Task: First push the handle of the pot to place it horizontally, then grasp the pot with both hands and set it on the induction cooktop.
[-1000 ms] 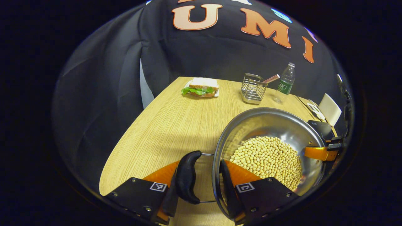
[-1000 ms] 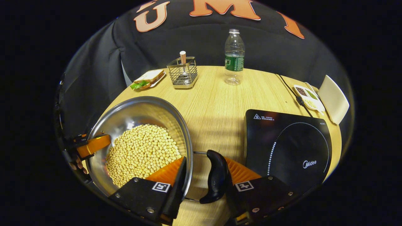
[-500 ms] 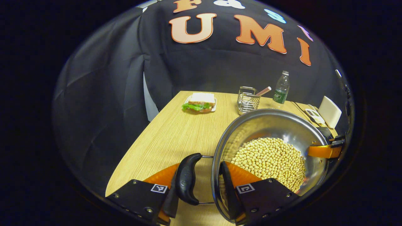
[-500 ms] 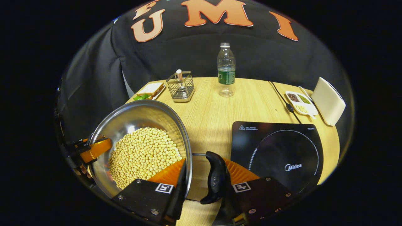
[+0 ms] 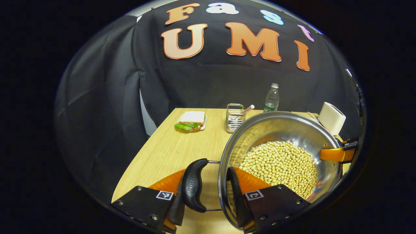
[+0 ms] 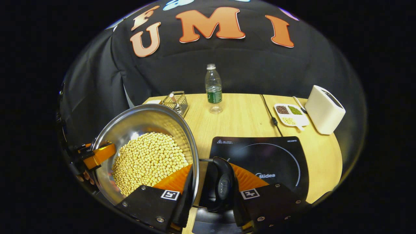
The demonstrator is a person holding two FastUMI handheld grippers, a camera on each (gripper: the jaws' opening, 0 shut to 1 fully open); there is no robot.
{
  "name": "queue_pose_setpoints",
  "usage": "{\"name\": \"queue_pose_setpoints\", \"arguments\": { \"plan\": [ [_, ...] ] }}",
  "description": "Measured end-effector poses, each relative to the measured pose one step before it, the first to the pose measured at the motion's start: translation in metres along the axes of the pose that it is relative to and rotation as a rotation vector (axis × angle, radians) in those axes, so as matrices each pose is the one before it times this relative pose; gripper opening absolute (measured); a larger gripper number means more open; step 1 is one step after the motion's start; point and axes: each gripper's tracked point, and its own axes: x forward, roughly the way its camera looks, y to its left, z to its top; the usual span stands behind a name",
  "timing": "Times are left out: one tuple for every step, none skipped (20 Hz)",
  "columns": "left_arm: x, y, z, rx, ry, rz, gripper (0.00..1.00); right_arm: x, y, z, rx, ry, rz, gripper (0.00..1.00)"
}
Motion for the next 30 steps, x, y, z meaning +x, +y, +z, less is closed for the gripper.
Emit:
{"name": "queue_pose_setpoints", "arguments": {
  "plan": [
    [-0.00531,-0.00626,0.00273,0.00339,-0.0051,-0.00501,0.64,-0.00136,-0.0074,0.0037,0.00565,-0.00426,-0.00392,0.54],
    [0.00022,-0.01056,0.00409,0.00435,-0.00108,-0.00692,0.64,-0.00481,-0.00994,0.00177,0.00399,0.00043,-0.00646,0.54],
    [0.0008,-0.01261,0.00271,0.00872,-0.00099,-0.01015,0.64,-0.00488,-0.01013,0.00207,0.00529,-0.00195,-0.00869,0.54],
    [0.0012,-0.01161,0.00353,0.00418,-0.00127,-0.01099,0.64,-0.00251,-0.00984,0.00139,0.00494,-0.00179,-0.01008,0.54],
    [0.00006,-0.01077,0.00293,0.00358,-0.00039,-0.01144,0.64,-0.00353,-0.01096,0.00174,0.00525,-0.00398,-0.01042,0.54],
    [0.0016,-0.01042,0.00306,0.00242,-0.00147,-0.01123,0.64,-0.00253,-0.0105,0.00002,0.00441,-0.00253,-0.01041,0.54],
    [0.00084,-0.01095,0.00198,0.00663,-0.0023,-0.01063,0.64,-0.00155,-0.00983,0.00024,0.00809,-0.00243,-0.00918,0.54],
    [0.00278,-0.01073,0.00429,0.00559,-0.00324,-0.01,0.64,-0.00185,-0.01052,0.00055,0.00836,-0.00175,-0.00816,0.54],
    [0.00261,-0.01033,0.00253,0.00506,-0.00004,-0.00954,0.64,-0.00279,-0.00994,0.00124,0.01146,-0.00087,-0.00813,0.53],
    [0.0029,-0.01067,0.00393,0.00093,-0.00209,-0.00848,0.64,-0.00069,-0.00928,-0.00012,0.00714,0.00048,-0.00816,0.54],
    [0.00115,-0.01092,0.00141,0.00169,0.00143,-0.00883,0.64,-0.00119,-0.00979,0.00164,0.00865,-0.00252,-0.00958,0.54],
    [0.00281,-0.01115,0.00312,0.00341,-0.00175,-0.01017,0.64,-0.00123,-0.00941,0.00133,0.00534,-0.00345,-0.01042,0.54],
    [0.00334,-0.01026,0.00156,0.00549,-0.00486,-0.00925,0.64,0.00107,-0.01059,0.00113,0.00956,-0.00427,-0.01076,0.54],
    [0.00359,-0.009,0.00166,0.00459,-0.00039,-0.00732,0.64,0.00114,-0.00847,0.00025,0.00287,-0.00417,-0.00905,0.54],
    [0.00534,-0.00895,-0.00045,0.00114,0.00321,-0.00757,0.64,0.00208,-0.0082,0.00022,0.00695,0.00347,-0.00737,0.54],
    [0.00487,-0.00833,-0.00105,-0.00043,0.00929,-0.00684,0.64,0.00325,-0.00515,-0.00077,0.00808,0.00336,-0.00671,0.54],
    [0.00203,-0.00774,-0.00179,0.00053,0.01191,-0.00607,0.64,0.00118,-0.00722,-0.00255,0.00818,0.00782,-0.0054,0.54],
    [0.00344,-0.00717,0.00162,0.0023,0.00231,-0.00411,0.64,0.0013,-0.00518,-0.00016,0.00644,0.00204,-0.00453,0.54],
    [0.00343,-0.00609,0.00164,0.00655,-0.00071,-0.00345,0.64,0.00114,-0.00544,0.00001,0.00857,-0.00046,-0.00549,0.54],
    [0.00277,-0.00483,0.00182,0.00319,-0.00335,-0.00087,0.64,0.00192,-0.00441,0.00033,0.00641,-0.00442,-0.00487,0.54],
    [0.00371,-0.00502,0.00147,-0.00099,-0.00008,-0.00358,0.64,0.00153,-0.00497,-0.00023,0.00213,-0.00138,-0.00386,0.53],
    [0.00406,-0.00526,-0.0013,-0.0021,0.00318,-0.0039,0.64,0.001,-0.00395,0.00045,0.00537,-0.00156,-0.00324,0.54],
    [0.00483,-0.00456,-0.0007,0.00134,0.00528,-0.00384,0.64,0.00196,-0.00449,-0.00081,0.00519,0.00567,-0.00325,0.54],
    [0.00344,-0.00626,-0.00353,0.00438,0.00567,-0.00228,0.64,0.00382,-0.0038,-0.00054,0.00625,0.00517,-0.00463,0.53],
    [0.00398,-0.00546,-0.00009,0.00534,0.00361,-0.00314,0.64,0.0024,-0.00509,-0.00081,0.00388,0.00705,-0.00379,0.54],
    [0.00352,-0.00497,-0.00178,0.00357,0.00319,-0.00191,0.64,0.00221,-0.00469,-0.00226,0.00761,0.00289,-0.00454,0.53],
    [0.00426,-0.00392,-0.00146,0.00604,0.00399,-0.00169,0.64,0.00267,-0.005,-0.00249,0.001,0.00792,-0.00578,0.54],
    [0.00467,-0.00485,-0.00462,0.01091,0.00991,-0.00214,0.64,0.00377,-0.00342,-0.00235,0.00413,0.00529,-0.00666,0.54],
    [0.00367,-0.00333,-0.00282,0.00968,0.01056,-0.00292,0.64,0.00401,-0.00387,-0.00416,0.00422,0.01214,-0.00153,0.54],
    [0.00118,-0.00276,-0.00272,0.00239,0.00683,-0.00107,0.64,0.00367,-0.00308,-0.00355,0.01246,0.012,0.00093,0.54]
  ]
}}
